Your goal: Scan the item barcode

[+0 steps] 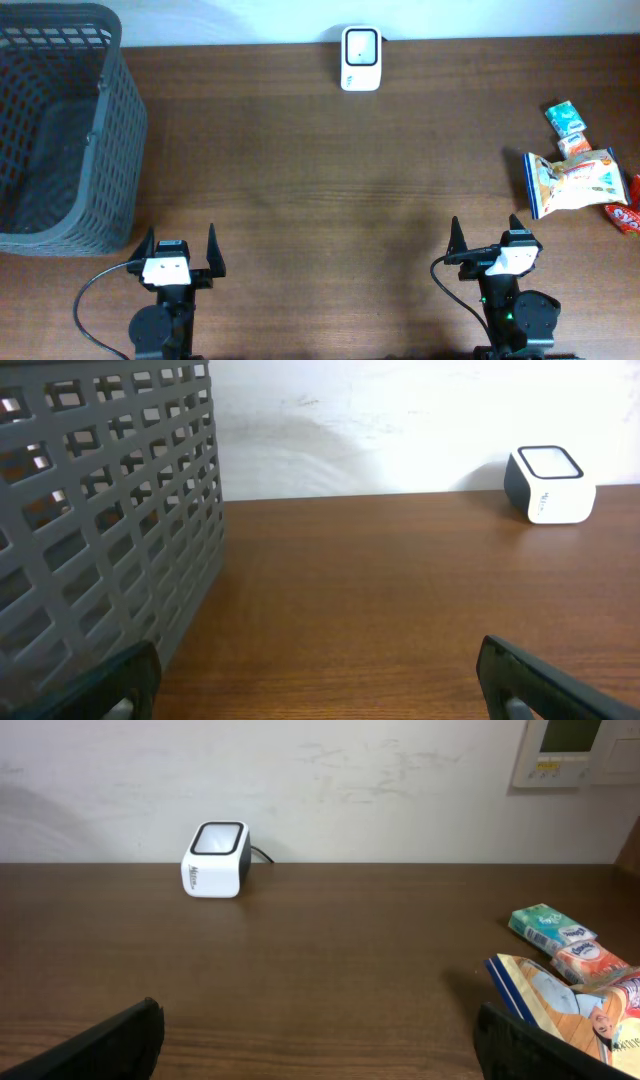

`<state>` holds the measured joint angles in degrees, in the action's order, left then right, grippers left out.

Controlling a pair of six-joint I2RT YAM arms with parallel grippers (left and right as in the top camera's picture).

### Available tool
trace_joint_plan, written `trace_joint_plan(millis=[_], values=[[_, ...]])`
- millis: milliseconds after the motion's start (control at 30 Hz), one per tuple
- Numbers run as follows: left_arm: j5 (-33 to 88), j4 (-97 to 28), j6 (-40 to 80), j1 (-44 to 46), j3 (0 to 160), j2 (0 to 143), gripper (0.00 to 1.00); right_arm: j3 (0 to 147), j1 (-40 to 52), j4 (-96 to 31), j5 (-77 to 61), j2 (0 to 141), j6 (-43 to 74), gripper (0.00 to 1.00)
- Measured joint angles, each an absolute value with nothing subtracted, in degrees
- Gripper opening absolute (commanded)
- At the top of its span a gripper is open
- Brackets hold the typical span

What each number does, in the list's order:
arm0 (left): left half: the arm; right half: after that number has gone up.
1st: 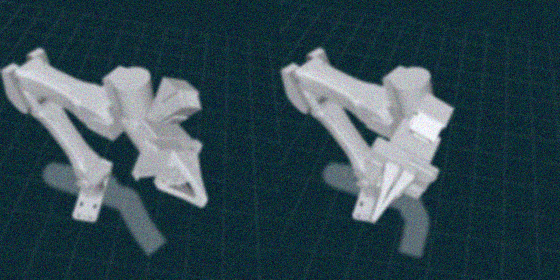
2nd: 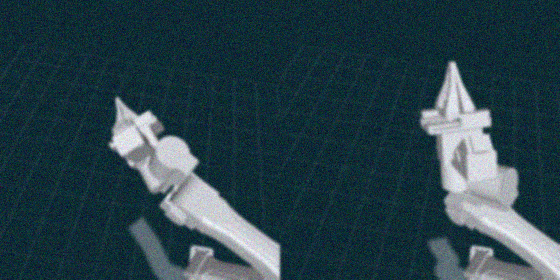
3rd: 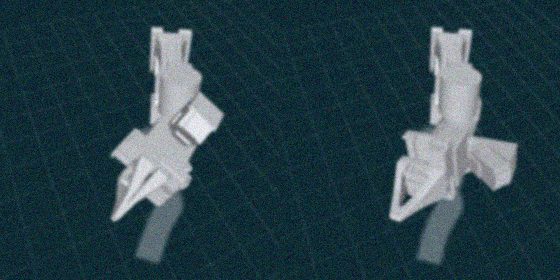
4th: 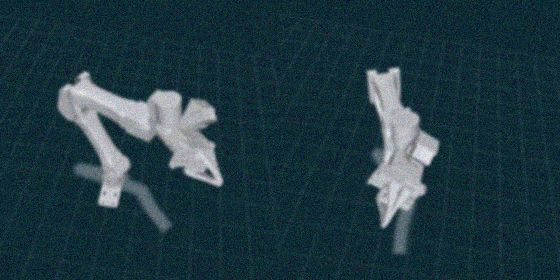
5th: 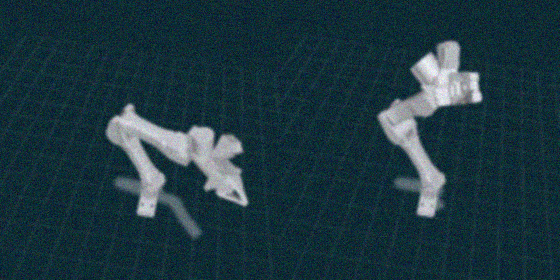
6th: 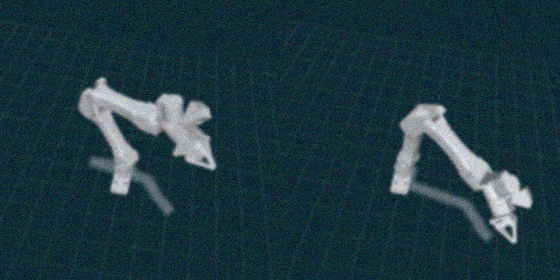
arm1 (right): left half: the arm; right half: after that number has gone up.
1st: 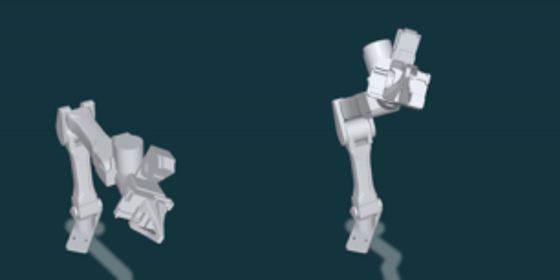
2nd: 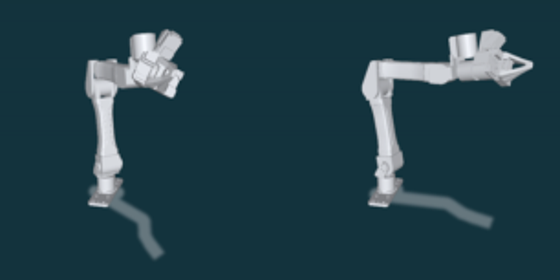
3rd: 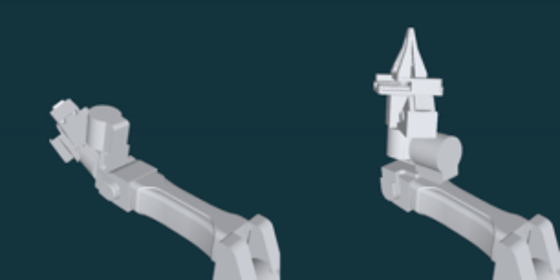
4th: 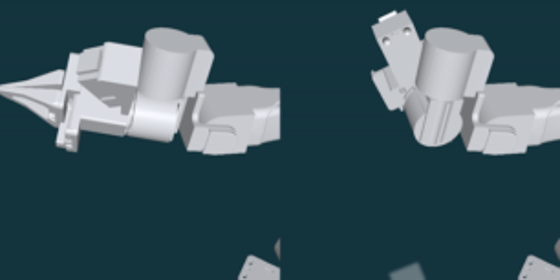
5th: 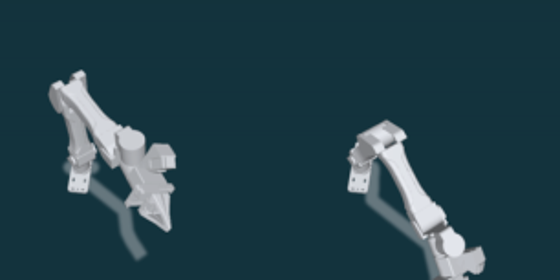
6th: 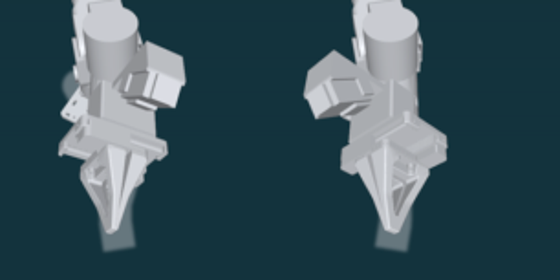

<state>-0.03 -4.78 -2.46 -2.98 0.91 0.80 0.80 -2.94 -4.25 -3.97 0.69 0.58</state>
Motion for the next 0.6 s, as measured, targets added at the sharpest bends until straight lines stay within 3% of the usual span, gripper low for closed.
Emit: trace_joint_plan(millis=[600], values=[[-2.42,-4.82,1.43,-2.98,0.91,0.8,0.99,0.8,-2.96,-4.25,-3.97,0.69,0.6,0.98]])
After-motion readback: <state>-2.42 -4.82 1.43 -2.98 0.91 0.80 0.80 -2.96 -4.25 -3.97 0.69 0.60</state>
